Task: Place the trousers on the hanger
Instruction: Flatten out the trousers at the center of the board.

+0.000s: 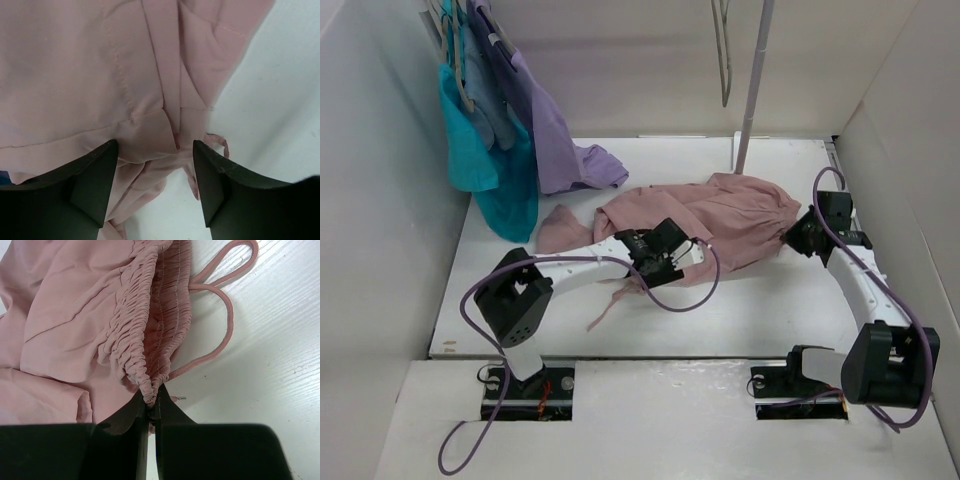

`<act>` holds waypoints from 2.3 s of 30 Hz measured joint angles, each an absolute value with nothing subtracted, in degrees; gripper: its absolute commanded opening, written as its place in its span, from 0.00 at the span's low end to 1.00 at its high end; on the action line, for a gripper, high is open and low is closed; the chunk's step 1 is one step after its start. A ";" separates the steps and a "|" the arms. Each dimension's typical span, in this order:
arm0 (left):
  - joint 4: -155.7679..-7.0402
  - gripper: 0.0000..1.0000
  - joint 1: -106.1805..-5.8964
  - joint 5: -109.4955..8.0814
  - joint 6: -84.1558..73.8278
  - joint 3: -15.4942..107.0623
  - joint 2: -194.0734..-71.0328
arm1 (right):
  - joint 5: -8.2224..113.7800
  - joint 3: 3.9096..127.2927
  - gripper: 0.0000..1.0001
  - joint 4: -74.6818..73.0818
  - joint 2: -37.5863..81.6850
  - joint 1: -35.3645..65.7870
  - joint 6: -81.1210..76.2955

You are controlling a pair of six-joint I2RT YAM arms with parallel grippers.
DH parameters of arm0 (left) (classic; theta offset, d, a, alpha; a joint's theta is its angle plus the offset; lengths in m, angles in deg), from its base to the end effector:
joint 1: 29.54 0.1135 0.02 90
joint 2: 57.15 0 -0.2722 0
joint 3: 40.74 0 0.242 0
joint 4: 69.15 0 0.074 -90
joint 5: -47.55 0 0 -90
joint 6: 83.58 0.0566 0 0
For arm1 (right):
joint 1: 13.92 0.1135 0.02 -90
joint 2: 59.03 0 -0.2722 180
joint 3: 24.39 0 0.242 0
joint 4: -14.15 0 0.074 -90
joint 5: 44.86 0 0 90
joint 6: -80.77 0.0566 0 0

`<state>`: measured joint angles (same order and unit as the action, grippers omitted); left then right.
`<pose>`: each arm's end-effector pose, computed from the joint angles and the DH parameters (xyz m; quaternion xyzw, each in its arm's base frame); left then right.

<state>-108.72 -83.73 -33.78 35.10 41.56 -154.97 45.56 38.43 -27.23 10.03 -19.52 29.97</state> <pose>0.2202 -0.2907 0.2118 0.6125 0.7281 0.0043 0.3076 0.2502 -0.0241 0.2449 0.3541 0.8625 0.1077 0.3450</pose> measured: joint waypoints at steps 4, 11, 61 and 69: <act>-107.50 0.55 -82.33 -32.49 35.93 41.34 -156.34 | 45.30 38.43 0.00 -27.47 9.83 -19.52 29.97; -103.95 0.00 -80.54 -31.03 37.44 39.61 -156.69 | 44.47 38.59 0.00 -30.44 8.78 -19.52 29.58; -137.16 0.00 1.07 -37.91 44.02 64.24 -139.23 | 55.38 57.73 0.00 -35.49 15.16 -34.52 22.15; -135.21 0.00 15.02 -34.92 52.02 34.21 -134.25 | 55.07 39.13 0.00 -34.64 0.82 -34.76 26.04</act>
<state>-135.21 15.02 -34.92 52.02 34.21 -134.25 55.07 39.13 -34.64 0.82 -34.76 26.04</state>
